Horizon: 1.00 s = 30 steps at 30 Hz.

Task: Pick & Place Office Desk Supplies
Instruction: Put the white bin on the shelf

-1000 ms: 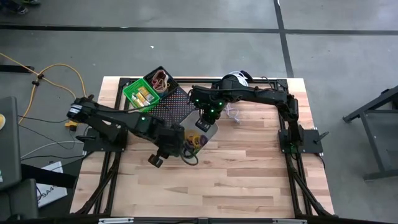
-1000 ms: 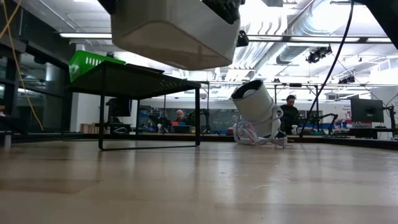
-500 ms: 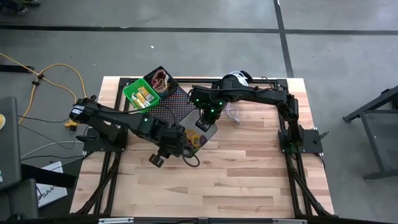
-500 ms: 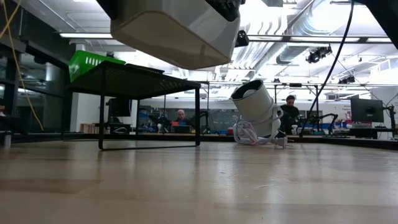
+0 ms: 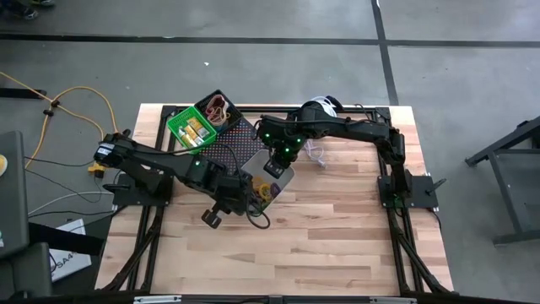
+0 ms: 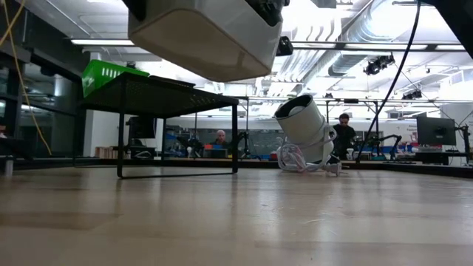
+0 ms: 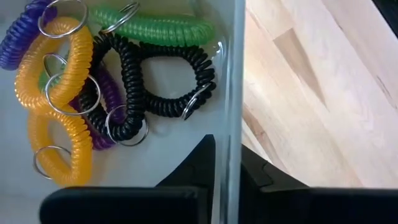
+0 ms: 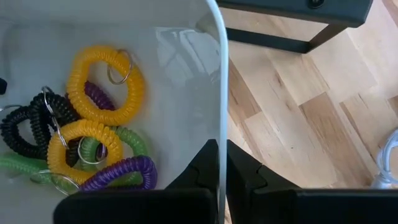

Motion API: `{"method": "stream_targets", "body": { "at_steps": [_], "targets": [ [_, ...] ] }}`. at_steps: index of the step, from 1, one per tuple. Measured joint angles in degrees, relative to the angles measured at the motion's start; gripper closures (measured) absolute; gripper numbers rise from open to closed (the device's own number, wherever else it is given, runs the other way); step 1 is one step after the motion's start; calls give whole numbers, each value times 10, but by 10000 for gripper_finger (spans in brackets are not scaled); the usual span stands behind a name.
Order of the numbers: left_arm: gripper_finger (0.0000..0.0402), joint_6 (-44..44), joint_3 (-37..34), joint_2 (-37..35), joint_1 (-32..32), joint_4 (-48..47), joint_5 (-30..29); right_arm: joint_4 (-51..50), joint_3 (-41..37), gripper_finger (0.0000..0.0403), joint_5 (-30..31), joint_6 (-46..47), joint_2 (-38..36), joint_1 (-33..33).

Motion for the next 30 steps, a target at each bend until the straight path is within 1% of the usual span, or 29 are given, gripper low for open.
{"method": "stream_targets", "body": {
  "at_steps": [16,24,27,30],
  "targets": [
    [384,3,0,0,0,-2,8,4,0,399,-1,16,0,0],
    [385,1,0,0,-11,-3,5,17,0,399,2,28,0,1],
    [386,-2,0,0,-14,-5,8,18,0,390,3,28,0,1],
    [388,-9,-3,0,-15,-10,15,15,0,369,3,30,-3,1]
  ]
}}
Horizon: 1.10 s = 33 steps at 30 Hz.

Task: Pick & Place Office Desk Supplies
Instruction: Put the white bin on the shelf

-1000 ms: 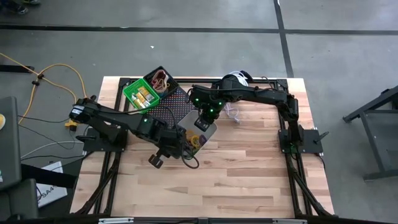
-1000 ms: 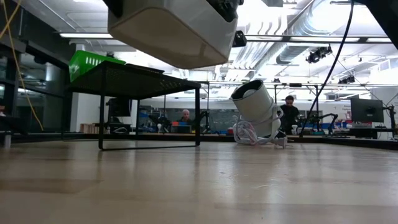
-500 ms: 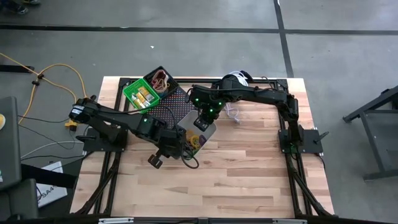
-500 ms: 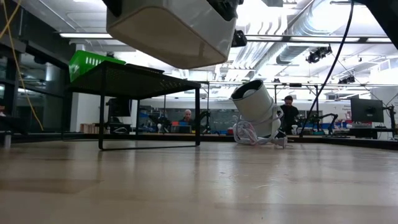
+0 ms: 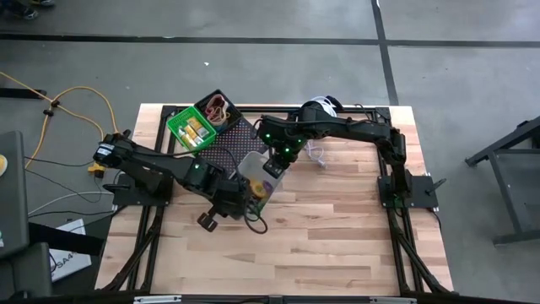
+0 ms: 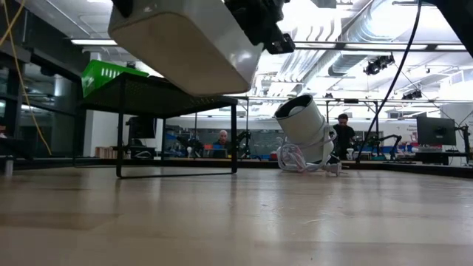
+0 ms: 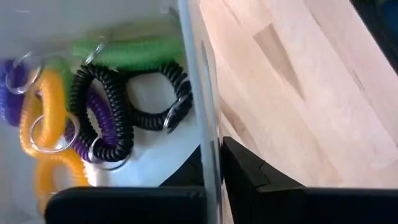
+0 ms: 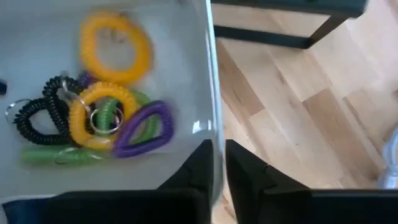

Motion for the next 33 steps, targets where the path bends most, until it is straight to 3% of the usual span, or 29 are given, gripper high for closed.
{"method": "stream_targets", "body": {
  "at_steps": [9,17,33],
  "targets": [
    [397,-2,0,0,0,5,-2,13,0,288,3,0,0,0],
    [398,-1,1,0,0,6,-5,17,0,242,19,0,1,0],
    [398,26,2,0,-20,24,-18,25,0,237,-26,-14,-62,-48]
  ]
}}
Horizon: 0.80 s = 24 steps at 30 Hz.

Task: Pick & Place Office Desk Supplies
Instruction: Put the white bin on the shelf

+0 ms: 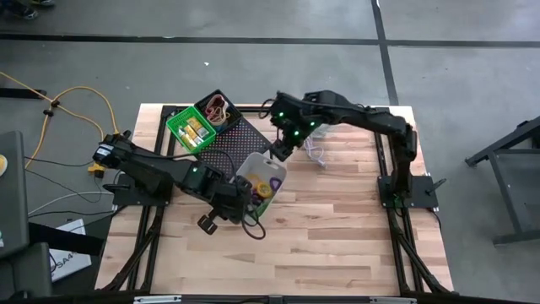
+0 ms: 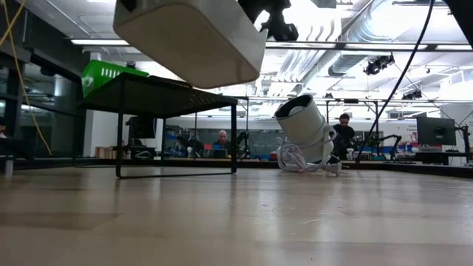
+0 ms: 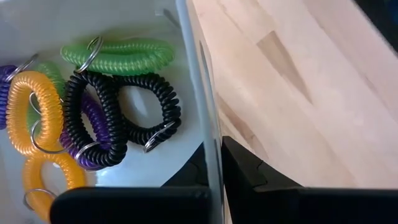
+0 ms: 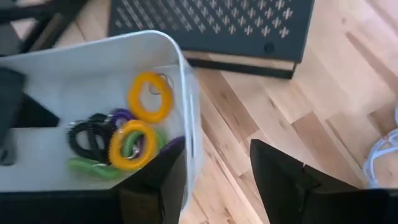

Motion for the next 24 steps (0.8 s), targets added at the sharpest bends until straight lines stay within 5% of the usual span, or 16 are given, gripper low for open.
{"method": "stream_targets", "body": {
  "at_steps": [24],
  "targets": [
    [399,63,-2,-88,31,-101,-21,-5,0,239,-24,-2,-25,36]
  ]
}}
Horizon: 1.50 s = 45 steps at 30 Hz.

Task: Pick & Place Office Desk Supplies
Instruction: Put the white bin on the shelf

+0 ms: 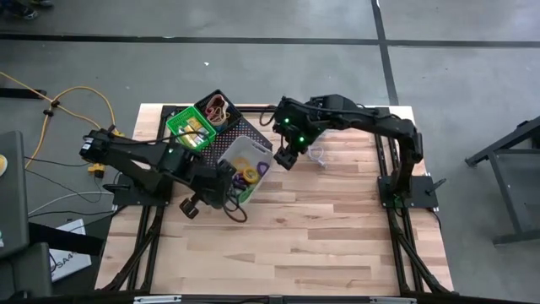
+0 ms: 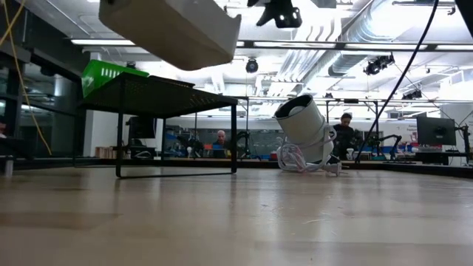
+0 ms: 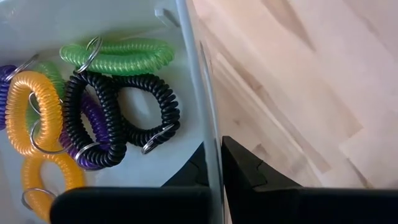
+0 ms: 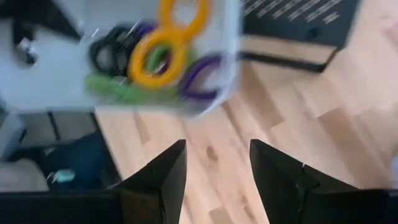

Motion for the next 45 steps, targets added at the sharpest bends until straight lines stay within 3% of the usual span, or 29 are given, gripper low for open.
{"method": "stream_targets", "body": {
  "at_steps": [3,11,20,34,45],
  "targets": [
    [399,8,-5,0,8,0,-13,-29,0,239,-1,-3,0,16],
    [399,58,-15,0,24,9,-14,-162,0,239,81,-24,0,36],
    [399,125,-68,0,76,7,-4,-164,0,239,76,-71,0,44],
    [400,224,-68,-41,201,27,108,-164,0,239,76,-78,0,52],
    [400,282,-68,-41,216,-9,113,-164,0,239,77,-78,0,77]
  ]
}}
